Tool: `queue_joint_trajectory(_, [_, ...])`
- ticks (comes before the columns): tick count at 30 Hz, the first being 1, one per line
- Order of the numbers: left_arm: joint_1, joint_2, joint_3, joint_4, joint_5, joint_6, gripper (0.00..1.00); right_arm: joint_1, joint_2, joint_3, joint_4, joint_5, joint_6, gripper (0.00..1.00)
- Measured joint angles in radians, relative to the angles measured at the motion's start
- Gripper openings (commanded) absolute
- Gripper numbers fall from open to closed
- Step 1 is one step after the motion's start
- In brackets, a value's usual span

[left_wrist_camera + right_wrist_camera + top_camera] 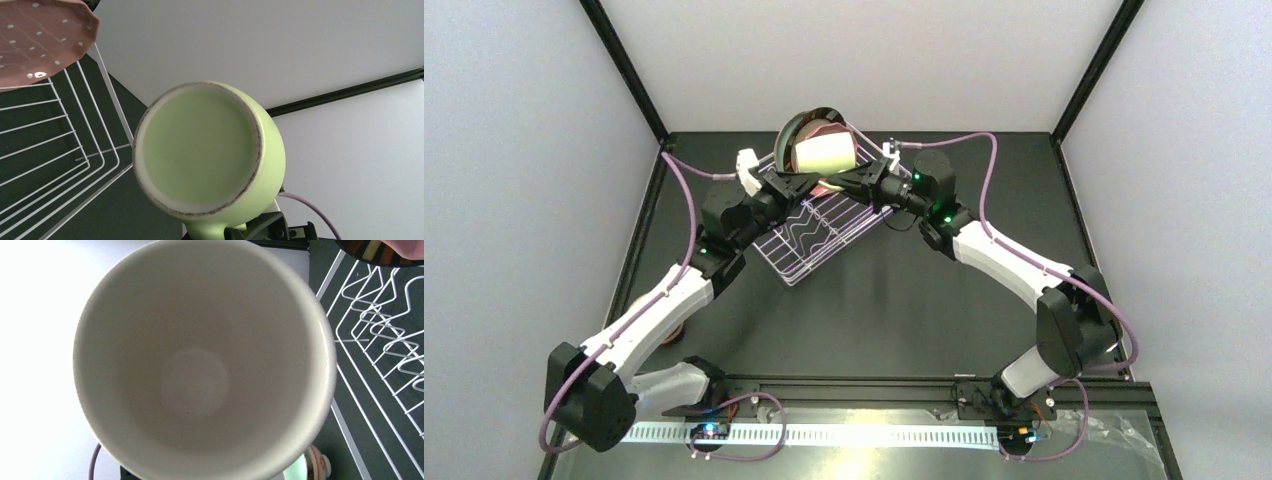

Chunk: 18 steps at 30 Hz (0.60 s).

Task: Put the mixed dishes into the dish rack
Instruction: Pass from the right arm to the left

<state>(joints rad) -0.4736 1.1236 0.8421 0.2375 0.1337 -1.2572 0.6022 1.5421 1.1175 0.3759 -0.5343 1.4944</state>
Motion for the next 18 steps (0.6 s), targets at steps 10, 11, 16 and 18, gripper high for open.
queue_joint_trajectory(10, [0.002, 0.002, 0.003, 0.002, 0.002, 0.027, 0.01, -0.003, 0.002, 0.000, -0.002, -0.008, -0.016, 0.01])
queue_joint_trajectory(11, [0.002, 0.001, 0.003, 0.000, 0.002, 0.031, 0.01, -0.003, 0.002, 0.000, -0.002, -0.008, -0.019, 0.02])
queue_joint_trajectory(16, [0.001, -0.016, 0.003, -0.023, -0.002, 0.059, 0.01, -0.002, 0.002, 0.000, -0.008, -0.026, -0.035, 0.08])
queue_joint_trajectory(18, [0.000, -0.023, 0.003, -0.033, -0.004, 0.070, 0.01, -0.001, 0.002, 0.000, -0.010, -0.029, -0.040, 0.11])
